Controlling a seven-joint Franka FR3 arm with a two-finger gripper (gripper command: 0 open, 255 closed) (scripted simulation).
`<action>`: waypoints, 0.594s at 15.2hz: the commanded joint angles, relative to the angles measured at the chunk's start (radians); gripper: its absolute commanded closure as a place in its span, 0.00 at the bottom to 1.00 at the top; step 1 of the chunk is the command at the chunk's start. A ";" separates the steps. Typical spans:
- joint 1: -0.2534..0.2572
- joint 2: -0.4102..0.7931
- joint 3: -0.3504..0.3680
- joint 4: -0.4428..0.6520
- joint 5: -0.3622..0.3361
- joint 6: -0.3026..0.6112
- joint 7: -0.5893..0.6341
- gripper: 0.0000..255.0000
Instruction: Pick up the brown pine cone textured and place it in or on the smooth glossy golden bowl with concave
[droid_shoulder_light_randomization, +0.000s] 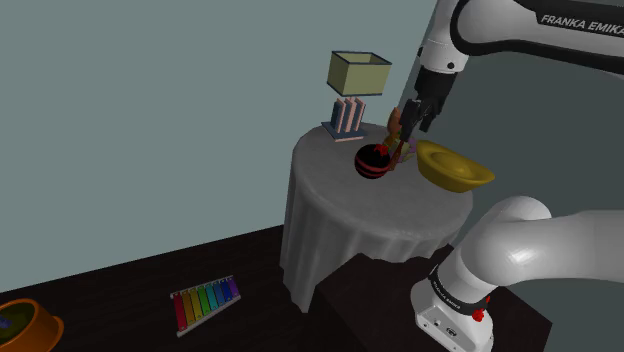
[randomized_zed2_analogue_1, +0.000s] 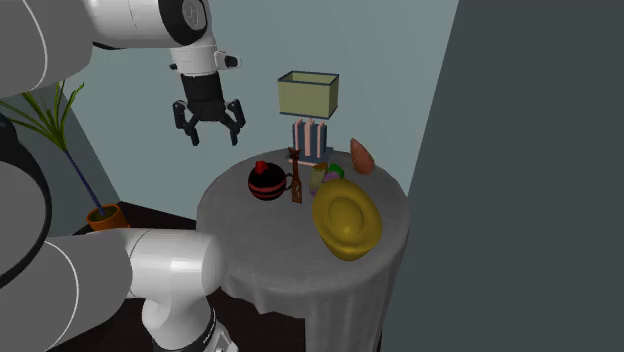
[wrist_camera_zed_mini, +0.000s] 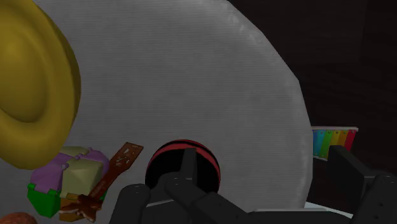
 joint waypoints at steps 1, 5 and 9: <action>0.000 0.000 0.000 0.000 0.000 0.000 0.000 0.00; -0.024 0.027 -0.069 -0.046 -0.071 0.135 -0.082 0.00; -0.045 0.080 -0.142 -0.070 -0.132 0.277 -0.160 0.00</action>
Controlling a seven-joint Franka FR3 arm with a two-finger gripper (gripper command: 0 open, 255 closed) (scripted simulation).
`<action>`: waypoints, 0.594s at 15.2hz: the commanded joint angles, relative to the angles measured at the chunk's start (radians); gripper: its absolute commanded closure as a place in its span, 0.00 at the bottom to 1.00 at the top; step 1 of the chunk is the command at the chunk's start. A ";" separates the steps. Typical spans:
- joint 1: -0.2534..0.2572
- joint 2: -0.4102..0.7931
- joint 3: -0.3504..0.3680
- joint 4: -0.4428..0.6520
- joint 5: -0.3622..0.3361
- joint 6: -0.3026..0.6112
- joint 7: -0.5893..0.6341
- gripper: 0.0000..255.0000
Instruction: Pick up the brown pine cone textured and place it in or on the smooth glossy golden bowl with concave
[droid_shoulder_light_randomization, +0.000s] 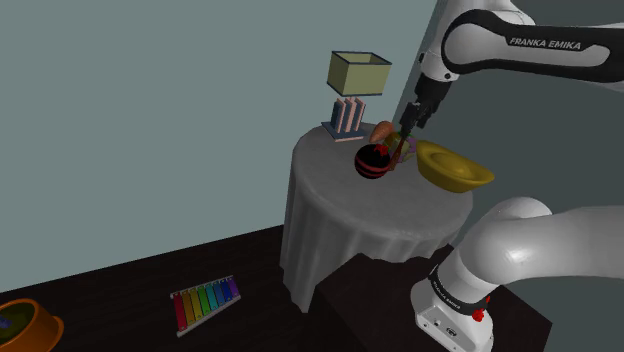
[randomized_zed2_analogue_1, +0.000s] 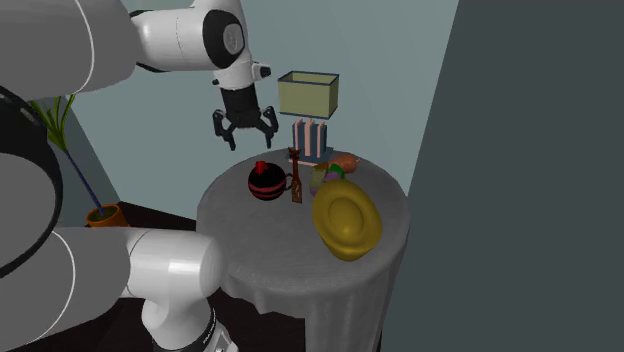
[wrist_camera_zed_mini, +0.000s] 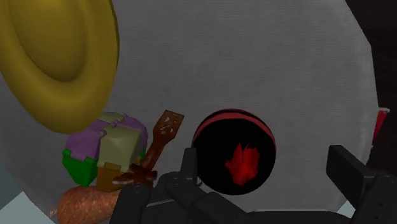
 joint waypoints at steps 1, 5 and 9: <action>-0.011 0.033 -0.041 -0.017 -0.031 0.086 -0.041 0.00; -0.023 0.115 -0.117 -0.011 -0.073 0.232 -0.117 0.00; -0.022 0.216 -0.197 0.019 -0.092 0.375 -0.197 0.00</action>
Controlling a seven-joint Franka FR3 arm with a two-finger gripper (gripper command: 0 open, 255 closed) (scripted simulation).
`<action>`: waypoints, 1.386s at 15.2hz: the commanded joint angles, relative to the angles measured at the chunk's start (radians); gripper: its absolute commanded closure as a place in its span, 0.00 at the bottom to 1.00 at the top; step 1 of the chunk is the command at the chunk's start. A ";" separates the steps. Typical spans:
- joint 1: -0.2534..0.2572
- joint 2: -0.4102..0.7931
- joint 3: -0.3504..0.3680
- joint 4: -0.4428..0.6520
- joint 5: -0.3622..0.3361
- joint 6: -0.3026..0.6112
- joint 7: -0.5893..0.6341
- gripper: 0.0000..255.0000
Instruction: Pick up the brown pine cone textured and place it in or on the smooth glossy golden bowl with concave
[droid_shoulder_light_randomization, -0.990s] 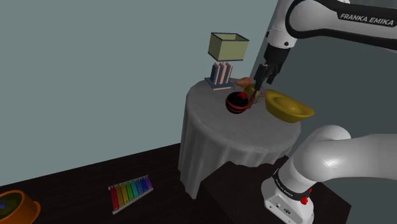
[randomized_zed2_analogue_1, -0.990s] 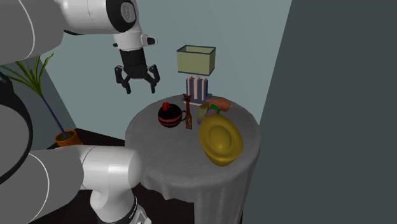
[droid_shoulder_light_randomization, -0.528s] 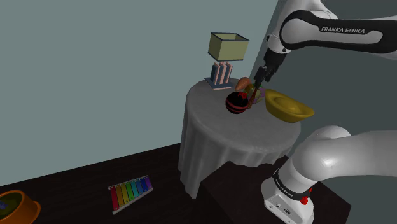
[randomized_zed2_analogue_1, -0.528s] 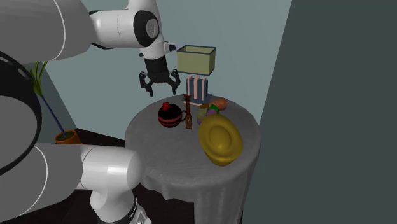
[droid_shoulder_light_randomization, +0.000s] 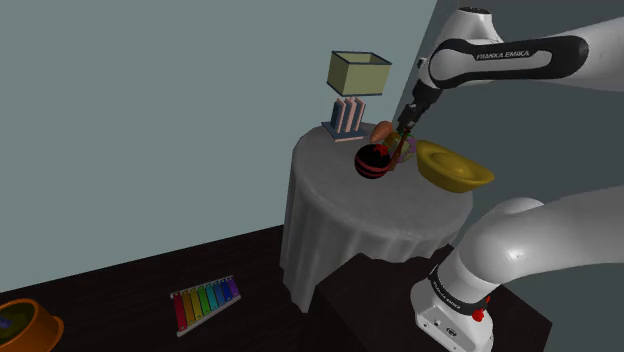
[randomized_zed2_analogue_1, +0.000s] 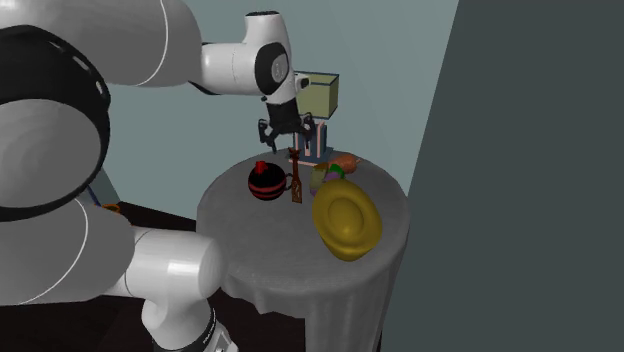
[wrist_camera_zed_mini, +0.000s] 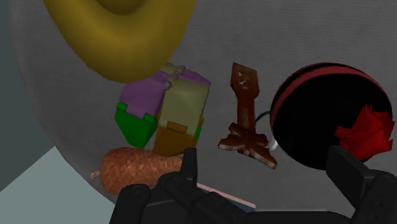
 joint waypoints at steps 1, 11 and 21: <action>0.002 0.051 -0.042 0.020 -0.005 0.071 -0.046 0.00; 0.089 0.371 -0.266 0.205 0.168 0.367 -0.342 0.00; 0.102 0.687 -0.351 0.434 0.612 0.465 -0.739 0.00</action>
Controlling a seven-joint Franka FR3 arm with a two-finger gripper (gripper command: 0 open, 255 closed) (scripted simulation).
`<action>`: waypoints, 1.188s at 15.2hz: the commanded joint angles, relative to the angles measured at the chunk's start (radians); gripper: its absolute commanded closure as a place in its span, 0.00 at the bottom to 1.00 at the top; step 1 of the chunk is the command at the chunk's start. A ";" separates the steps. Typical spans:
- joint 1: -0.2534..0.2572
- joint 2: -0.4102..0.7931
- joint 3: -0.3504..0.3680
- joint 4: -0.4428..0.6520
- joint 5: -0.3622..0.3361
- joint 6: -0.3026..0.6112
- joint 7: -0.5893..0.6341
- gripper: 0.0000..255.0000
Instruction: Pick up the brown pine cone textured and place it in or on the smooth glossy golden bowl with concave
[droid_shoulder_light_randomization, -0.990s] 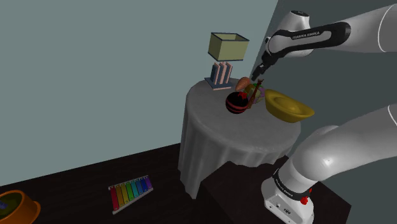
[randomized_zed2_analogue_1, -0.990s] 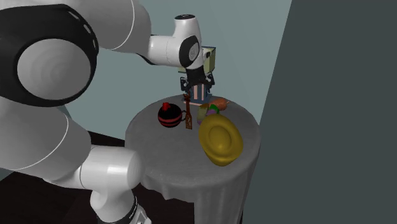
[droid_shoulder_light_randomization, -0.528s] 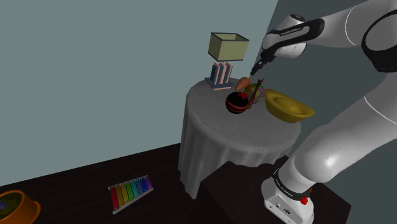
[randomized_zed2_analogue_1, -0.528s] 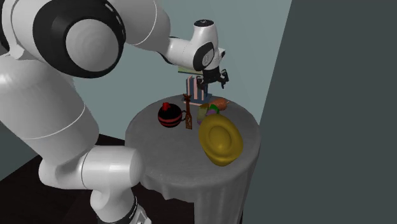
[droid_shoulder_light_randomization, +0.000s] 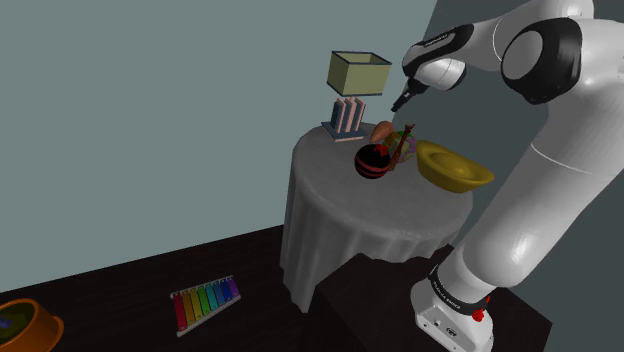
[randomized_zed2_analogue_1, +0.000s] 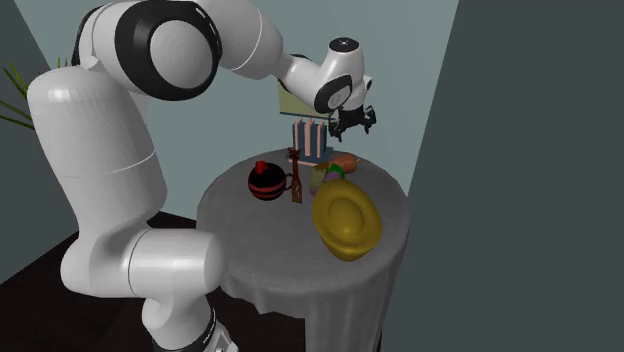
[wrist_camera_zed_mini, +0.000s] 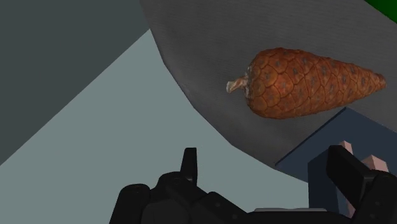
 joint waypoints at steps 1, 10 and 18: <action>-0.011 0.038 0.008 0.019 0.050 0.009 -0.036 0.00; -0.037 0.106 0.035 0.041 0.133 0.033 -0.091 0.00; -0.037 0.106 0.035 0.041 0.133 0.033 -0.091 1.00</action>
